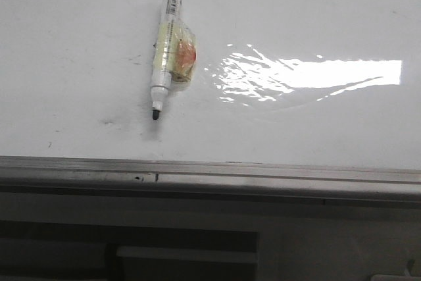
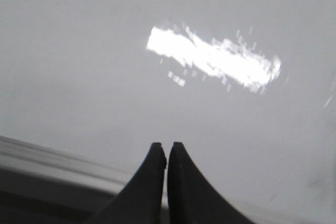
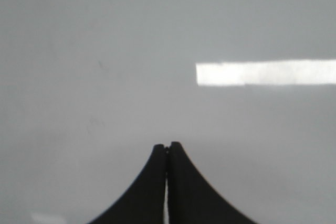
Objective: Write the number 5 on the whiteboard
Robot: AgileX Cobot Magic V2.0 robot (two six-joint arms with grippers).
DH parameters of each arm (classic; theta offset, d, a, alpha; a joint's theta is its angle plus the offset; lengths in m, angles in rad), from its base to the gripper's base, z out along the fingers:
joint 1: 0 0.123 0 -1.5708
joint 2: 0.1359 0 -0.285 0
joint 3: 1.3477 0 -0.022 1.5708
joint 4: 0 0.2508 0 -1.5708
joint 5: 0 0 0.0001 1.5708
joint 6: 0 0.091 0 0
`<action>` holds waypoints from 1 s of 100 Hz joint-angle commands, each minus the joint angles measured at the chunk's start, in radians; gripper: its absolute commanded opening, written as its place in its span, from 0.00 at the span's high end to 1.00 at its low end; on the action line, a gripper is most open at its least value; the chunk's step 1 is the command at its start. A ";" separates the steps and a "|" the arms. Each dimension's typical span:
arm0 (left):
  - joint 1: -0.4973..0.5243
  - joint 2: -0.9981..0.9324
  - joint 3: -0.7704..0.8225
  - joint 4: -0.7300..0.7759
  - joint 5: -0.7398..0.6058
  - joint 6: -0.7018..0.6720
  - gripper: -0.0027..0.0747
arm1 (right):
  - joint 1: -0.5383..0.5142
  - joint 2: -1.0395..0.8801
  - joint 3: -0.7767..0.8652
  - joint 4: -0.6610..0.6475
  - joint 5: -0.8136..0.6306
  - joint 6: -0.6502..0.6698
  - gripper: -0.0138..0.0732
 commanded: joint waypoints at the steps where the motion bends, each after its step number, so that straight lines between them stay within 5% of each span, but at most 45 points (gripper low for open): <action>1: 0.001 -0.026 0.023 -0.291 -0.190 -0.009 0.99 | -0.008 -0.013 0.021 0.067 -0.178 0.005 0.89; 17: 0.001 -0.026 0.021 -0.572 -0.261 -0.009 0.99 | -0.008 -0.012 0.020 0.140 -0.162 0.005 0.89; 34: 0.001 -0.026 0.017 -0.645 -0.316 -0.009 0.99 | -0.008 -0.012 -0.030 0.160 -0.141 0.005 0.89; 47: -0.001 -0.018 -0.019 -0.493 -0.240 0.003 0.99 | -0.006 0.012 -0.131 0.155 -0.004 0.003 0.89; 67: -0.001 0.190 -0.249 -0.059 0.044 0.058 0.98 | -0.004 0.173 -0.352 0.019 0.287 -0.002 0.88; 77: -0.001 0.364 -0.403 -0.001 0.152 0.217 0.86 | -0.004 0.296 -0.458 0.017 0.393 -0.055 0.74; 92: -0.040 0.620 -0.575 -0.015 0.295 0.389 0.49 | 0.001 0.429 -0.562 0.019 0.489 -0.096 0.47; 100: -0.104 0.713 -0.615 -0.040 0.290 0.394 0.46 | 0.033 0.468 -0.594 0.019 0.494 -0.096 0.39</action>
